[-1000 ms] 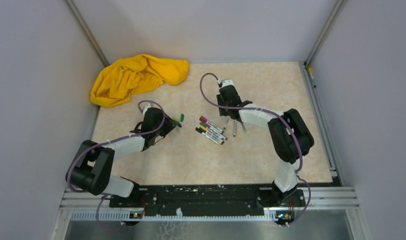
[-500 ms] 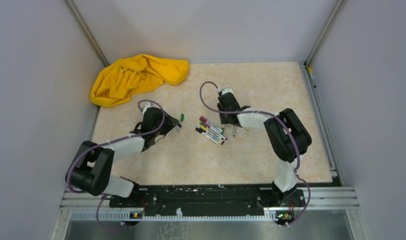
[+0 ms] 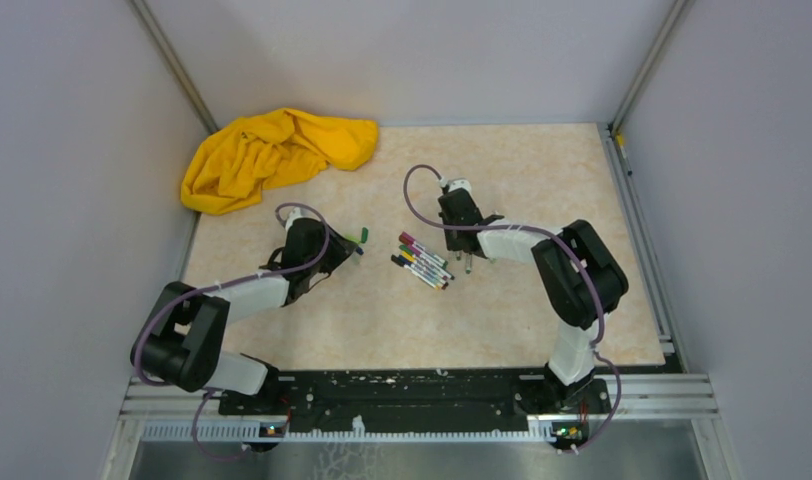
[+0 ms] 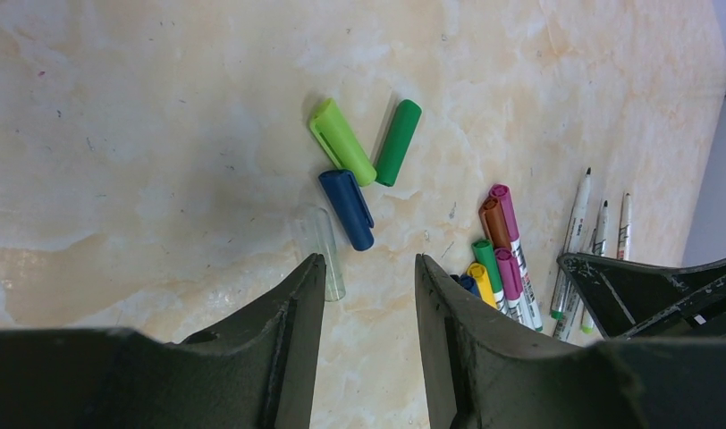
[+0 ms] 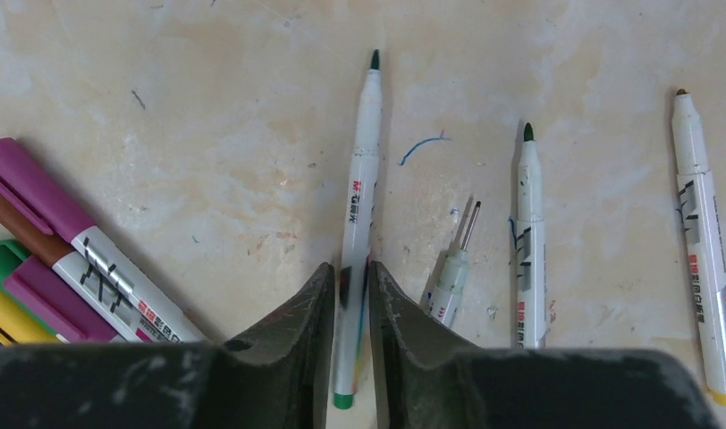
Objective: Open the pen caps
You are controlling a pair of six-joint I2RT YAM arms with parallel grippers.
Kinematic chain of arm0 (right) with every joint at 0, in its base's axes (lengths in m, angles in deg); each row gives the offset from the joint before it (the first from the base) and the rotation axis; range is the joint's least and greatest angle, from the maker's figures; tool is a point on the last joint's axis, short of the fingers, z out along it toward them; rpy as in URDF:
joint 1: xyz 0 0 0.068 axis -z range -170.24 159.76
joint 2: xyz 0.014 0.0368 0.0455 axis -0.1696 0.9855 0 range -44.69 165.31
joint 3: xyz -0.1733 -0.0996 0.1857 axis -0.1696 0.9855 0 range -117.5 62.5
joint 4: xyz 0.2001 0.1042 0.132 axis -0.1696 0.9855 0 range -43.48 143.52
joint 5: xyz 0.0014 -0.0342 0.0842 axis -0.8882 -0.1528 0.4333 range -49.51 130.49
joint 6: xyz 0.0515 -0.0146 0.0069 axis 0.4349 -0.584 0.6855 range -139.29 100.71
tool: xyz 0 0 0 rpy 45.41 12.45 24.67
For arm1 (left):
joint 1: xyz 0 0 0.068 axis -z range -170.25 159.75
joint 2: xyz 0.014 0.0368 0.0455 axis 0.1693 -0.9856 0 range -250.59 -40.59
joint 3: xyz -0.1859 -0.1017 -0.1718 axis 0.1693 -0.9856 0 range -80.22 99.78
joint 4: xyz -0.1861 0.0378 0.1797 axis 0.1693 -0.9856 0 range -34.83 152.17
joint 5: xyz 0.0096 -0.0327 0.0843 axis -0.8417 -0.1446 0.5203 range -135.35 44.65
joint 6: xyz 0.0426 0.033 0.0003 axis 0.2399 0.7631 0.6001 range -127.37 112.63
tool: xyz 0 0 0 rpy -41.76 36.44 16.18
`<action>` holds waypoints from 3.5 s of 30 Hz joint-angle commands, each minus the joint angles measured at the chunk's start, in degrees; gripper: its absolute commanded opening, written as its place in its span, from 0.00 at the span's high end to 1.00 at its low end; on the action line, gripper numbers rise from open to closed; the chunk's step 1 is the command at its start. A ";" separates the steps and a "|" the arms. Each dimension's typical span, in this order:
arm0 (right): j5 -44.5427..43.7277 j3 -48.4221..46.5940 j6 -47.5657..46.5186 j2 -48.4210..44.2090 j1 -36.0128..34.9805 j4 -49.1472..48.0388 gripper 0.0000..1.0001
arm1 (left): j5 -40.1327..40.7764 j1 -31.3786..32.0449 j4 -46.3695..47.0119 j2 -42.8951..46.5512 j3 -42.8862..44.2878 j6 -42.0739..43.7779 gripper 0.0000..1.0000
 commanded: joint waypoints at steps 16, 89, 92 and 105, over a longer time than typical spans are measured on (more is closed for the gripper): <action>-6.34 3.20 1.95 -6.30 -0.27 8.97 0.97 | -1.25 0.18 2.21 3.22 -2.65 -1.05 0.52; 3.30 -10.67 -13.37 -1.89 -8.42 10.63 0.68 | -3.70 0.18 3.05 10.41 -6.27 -0.30 0.17; 4.78 -11.10 -13.55 -0.65 -8.47 10.81 0.68 | -3.72 0.18 2.98 10.70 -6.42 -0.33 0.16; 5.23 -9.83 -13.81 1.51 -8.62 9.44 0.68 | -3.28 0.18 3.26 11.24 -7.24 -1.00 0.16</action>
